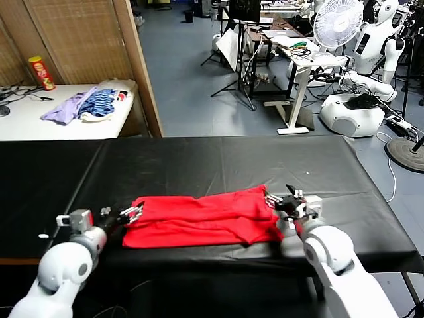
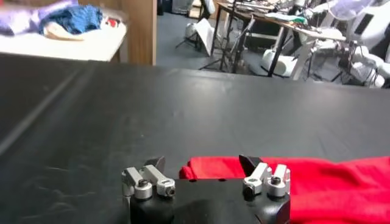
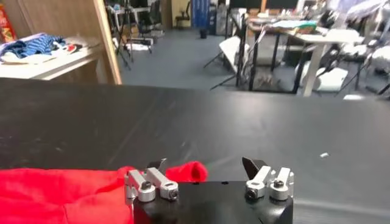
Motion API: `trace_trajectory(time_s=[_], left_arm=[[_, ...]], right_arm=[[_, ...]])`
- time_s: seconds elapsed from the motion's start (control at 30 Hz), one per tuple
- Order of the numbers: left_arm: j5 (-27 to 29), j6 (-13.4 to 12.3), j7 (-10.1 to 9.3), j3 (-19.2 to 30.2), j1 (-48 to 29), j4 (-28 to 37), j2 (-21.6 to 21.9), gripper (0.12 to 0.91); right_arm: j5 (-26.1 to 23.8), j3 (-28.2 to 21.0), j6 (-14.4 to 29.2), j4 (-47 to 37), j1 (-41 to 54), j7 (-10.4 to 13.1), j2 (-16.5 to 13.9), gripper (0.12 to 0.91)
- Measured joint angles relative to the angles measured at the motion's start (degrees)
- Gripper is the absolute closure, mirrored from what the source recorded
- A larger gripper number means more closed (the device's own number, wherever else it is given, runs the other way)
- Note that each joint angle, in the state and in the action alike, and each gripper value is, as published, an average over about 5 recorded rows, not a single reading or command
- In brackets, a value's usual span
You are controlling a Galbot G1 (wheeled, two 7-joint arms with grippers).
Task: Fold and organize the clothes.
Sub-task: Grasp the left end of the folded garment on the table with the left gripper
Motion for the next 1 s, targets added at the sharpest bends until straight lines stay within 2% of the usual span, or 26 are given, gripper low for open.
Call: trace_trajectory(time_s=[0.13, 0.2, 0.27, 0.37, 0.47, 0.53, 0.6, 0.7, 0.8, 0.9, 1.0], left_arm=[[-0.9, 0.9, -0.11, 0.5, -1.6, 2.7, -0.8, 0.333], [-1.4, 1.2, -0.18, 0.5, -2.0, 3.6, -0.8, 0.414], [-1.7, 1.4, -0.27, 0.4, -2.1, 4.4, -0.9, 0.514], [-1.1, 1.0, -0.83, 0.4, -2.2, 5.1, -1.2, 0.682], [2.1, -1.0, -1.64, 0.6, -2.0, 5.3, -2.0, 0.84], [5.6, -3.4, -1.86, 1.0, -1.6, 5.2, -2.7, 0.886], [9.8, -6.1, -1.85, 1.4, -1.1, 5.2, -3.5, 0.889], [14.4, -8.5, -1.73, 1.8, -0.8, 5.2, -4.6, 0.889], [16.0, -9.4, -1.22, 1.9, -0.8, 5.3, -5.2, 0.886], [16.4, -9.8, -0.65, 1.8, -0.8, 5.1, -5.2, 0.807], [15.7, -10.0, -0.54, 1.4, -0.7, 4.7, -4.8, 0.653]], right_arm=[[-0.3, -0.5, 0.3, -3.3, 1.5, 0.0, 1.9, 0.253], [-0.5, -0.7, 0.7, -4.4, 1.7, 0.0, 2.7, 0.311], [-0.7, -0.8, 1.4, -5.0, 1.8, 0.5, 3.3, 0.416], [-1.5, -1.1, 3.5, -5.3, 1.3, 2.5, 4.4, 0.583], [-3.4, -1.7, 6.3, -5.5, 0.6, 5.3, 5.3, 0.748], [-4.5, -2.0, 7.9, -5.7, 0.1, 6.9, 5.8, 0.833], [-5.0, -2.2, 8.7, -5.7, -0.3, 7.4, 6.2, 0.89], [-5.1, -2.2, 8.9, -5.5, -0.9, 6.8, 6.4, 0.897], [-5.0, -1.8, 9.0, -4.8, -1.5, 5.8, 6.1, 0.846], [-5.0, -1.2, 9.1, -3.6, -2.3, 5.1, 5.6, 0.707], [-4.9, -0.5, 9.1, -2.1, -3.2, 4.7, 4.9, 0.54]])
